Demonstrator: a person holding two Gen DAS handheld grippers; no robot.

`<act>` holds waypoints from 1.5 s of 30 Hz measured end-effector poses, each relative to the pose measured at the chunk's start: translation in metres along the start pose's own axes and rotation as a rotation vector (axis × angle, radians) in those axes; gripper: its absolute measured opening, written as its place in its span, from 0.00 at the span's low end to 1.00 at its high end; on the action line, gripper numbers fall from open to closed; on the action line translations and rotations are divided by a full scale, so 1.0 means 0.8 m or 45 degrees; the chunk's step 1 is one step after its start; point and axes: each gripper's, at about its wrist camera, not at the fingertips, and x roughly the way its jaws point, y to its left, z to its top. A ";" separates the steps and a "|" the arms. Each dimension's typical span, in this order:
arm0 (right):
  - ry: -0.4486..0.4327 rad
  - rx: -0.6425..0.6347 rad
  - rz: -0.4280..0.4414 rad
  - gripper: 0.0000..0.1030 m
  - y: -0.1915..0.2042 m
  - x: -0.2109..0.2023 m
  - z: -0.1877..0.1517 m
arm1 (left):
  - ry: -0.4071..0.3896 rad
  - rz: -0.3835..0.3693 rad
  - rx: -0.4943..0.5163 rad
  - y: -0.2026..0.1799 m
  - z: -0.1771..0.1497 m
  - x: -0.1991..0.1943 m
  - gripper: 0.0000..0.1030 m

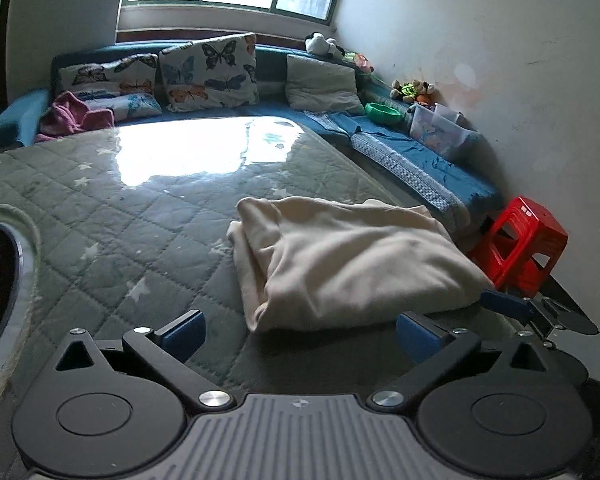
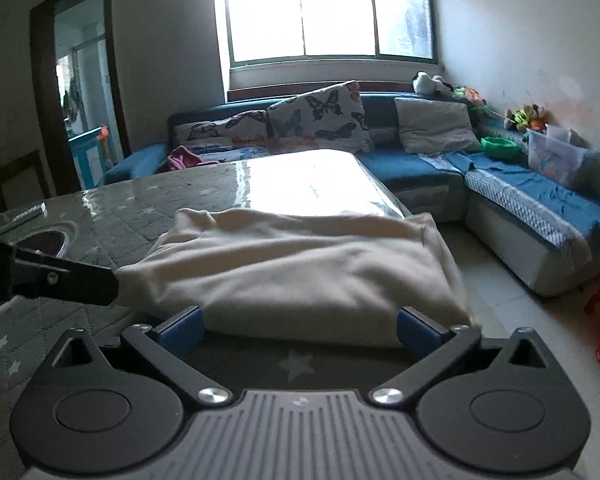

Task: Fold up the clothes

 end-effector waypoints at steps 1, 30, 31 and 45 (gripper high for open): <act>0.007 0.000 -0.003 1.00 0.003 -0.002 -0.002 | -0.003 0.010 0.000 0.000 -0.004 -0.002 1.00; 0.022 0.017 -0.033 1.00 0.029 -0.025 -0.037 | 0.086 0.139 0.012 0.002 -0.057 -0.026 1.00; 0.021 0.018 -0.035 1.00 0.029 -0.026 -0.037 | 0.087 0.141 0.012 0.003 -0.058 -0.027 1.00; 0.037 0.038 -0.052 1.00 0.033 -0.026 -0.044 | 0.109 0.130 0.004 0.001 -0.066 -0.027 1.00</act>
